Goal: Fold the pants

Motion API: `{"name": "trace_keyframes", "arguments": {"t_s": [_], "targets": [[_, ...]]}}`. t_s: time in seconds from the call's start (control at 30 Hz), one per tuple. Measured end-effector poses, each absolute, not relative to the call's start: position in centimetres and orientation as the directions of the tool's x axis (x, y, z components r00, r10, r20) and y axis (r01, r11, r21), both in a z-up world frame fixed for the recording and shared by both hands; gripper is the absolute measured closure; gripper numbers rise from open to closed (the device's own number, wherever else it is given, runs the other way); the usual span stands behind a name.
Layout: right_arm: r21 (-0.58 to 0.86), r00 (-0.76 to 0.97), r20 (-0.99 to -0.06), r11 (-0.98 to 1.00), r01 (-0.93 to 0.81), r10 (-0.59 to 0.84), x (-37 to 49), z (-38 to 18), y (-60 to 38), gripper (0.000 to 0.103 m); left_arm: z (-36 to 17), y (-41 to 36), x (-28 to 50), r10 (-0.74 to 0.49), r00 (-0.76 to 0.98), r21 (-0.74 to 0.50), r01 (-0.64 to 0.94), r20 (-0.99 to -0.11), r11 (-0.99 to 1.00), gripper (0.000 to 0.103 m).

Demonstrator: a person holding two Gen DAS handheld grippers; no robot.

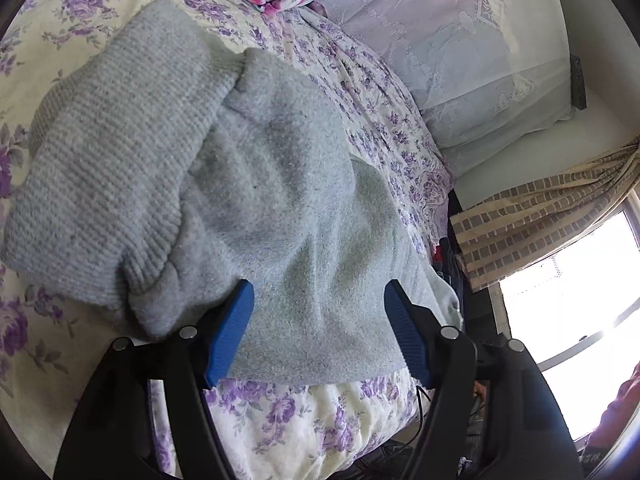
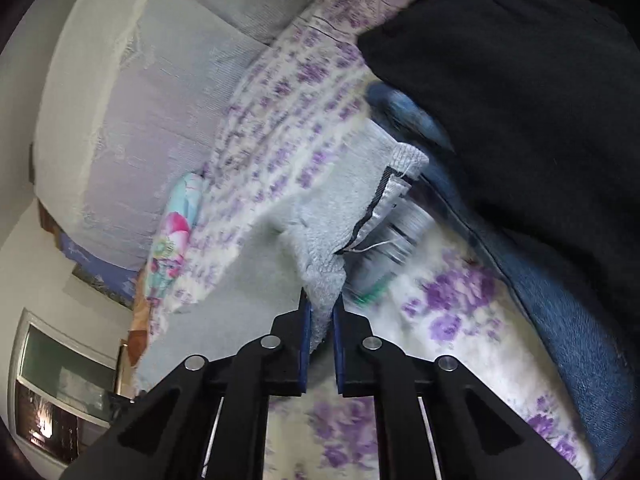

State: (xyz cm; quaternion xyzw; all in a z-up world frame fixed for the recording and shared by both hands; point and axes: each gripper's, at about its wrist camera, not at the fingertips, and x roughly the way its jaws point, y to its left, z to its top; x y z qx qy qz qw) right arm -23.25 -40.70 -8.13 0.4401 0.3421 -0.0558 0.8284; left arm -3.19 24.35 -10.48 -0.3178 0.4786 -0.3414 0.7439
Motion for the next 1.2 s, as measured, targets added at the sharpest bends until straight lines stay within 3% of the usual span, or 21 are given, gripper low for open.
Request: {"name": "trace_keyframes", "arguments": {"t_s": [0.1, 0.13, 0.17, 0.2, 0.23, 0.4, 0.47, 0.57, 0.63, 0.7, 0.77, 0.87, 1.03, 1.13, 1.2], "targets": [[0.742, 0.776, -0.587, 0.538, 0.400, 0.232, -24.0, -9.5, -41.1, 0.088, -10.1, 24.3, -3.5, -0.795, 0.312, -0.781, 0.205, -0.520, 0.591, 0.037], [0.740, 0.781, -0.583, 0.542, 0.398, 0.222, -24.2, -8.9, -41.1, 0.074, -9.6, 24.0, -3.8, -0.782, 0.315, -0.762, 0.216, -0.537, 0.611, 0.037], [0.730, 0.786, -0.584, 0.555, 0.398, 0.204, -24.5, -8.2, -41.1, 0.048, -9.0, 23.5, -4.1, -0.770, 0.317, -0.741, 0.234, -0.554, 0.630, 0.037], [0.716, 0.788, -0.588, 0.571, 0.401, 0.183, -24.8, -7.6, -41.1, 0.039, -8.3, 22.8, -4.4, -0.762, 0.316, -0.721, 0.261, -0.565, 0.642, 0.037], [0.696, 0.784, -0.600, 0.586, 0.415, 0.158, -25.0, -7.1, -41.2, 0.038, -7.6, 22.1, -4.7, -0.765, 0.311, -0.709, 0.291, -0.564, 0.642, 0.037], [0.776, 0.816, -0.548, 0.475, 0.415, 0.184, -24.8, -8.8, -42.9, 0.039, -4.1, 15.1, -5.8, -0.808, 0.246, -0.664, 0.468, -0.536, 0.583, 0.035], [0.784, 0.816, -0.545, 0.463, 0.414, 0.192, -23.7, -9.6, -42.8, 0.038, -3.5, 11.8, -6.1, -0.807, 0.231, -0.628, 0.527, -0.544, 0.573, 0.029], [0.775, 0.817, -0.552, 0.464, 0.429, 0.167, -22.8, -10.0, -42.6, 0.033, -5.7, 7.7, -5.9, -0.756, 0.198, -0.569, 0.548, -0.624, 0.613, 0.019], [0.764, 0.814, -0.555, 0.491, 0.418, 0.171, -22.8, -9.6, -42.5, 0.033, -9.7, 6.5, -5.3, -0.673, 0.160, -0.527, 0.503, -0.722, 0.685, 0.020], [0.734, 0.808, -0.573, 0.520, 0.436, 0.132, -23.6, -8.8, -42.4, 0.032, -10.3, 7.5, -6.8, -0.697, 0.215, -0.498, 0.561, -0.684, 0.661, 0.020], [0.691, 0.816, -0.576, 0.563, 0.454, 0.050, -24.9, -7.1, -42.0, 0.032, -9.9, 7.9, -8.0, -0.678, 0.227, -0.451, 0.596, -0.699, 0.664, 0.020], [0.601, 0.857, -0.515, 0.703, 0.380, -0.024, -24.1, -2.9, -39.5, 0.031, -9.0, 9.9, -8.1, -0.709, 0.230, -0.507, 0.558, -0.666, 0.657, 0.020], [0.580, 0.795, -0.452, 0.811, -0.082, 0.404, -12.8, 0.6, -29.2, 0.035, -5.7, 15.0, -6.8, -0.691, 0.414, -0.505, 0.477, -0.592, 0.719, 0.020], [0.574, 0.668, -0.479, 0.779, -0.253, 0.570, -5.6, -0.1, -21.8, 0.062, -4.9, 19.2, -6.0, -0.631, 0.514, -0.515, 0.368, -0.581, 0.774, 0.018], [0.564, 0.582, -0.503, 0.753, -0.339, 0.639, -2.0, -0.9, -16.6, 0.068, -4.9, 21.7, -5.4, -0.597, 0.552, -0.532, 0.296, -0.583, 0.793, 0.016]]}}
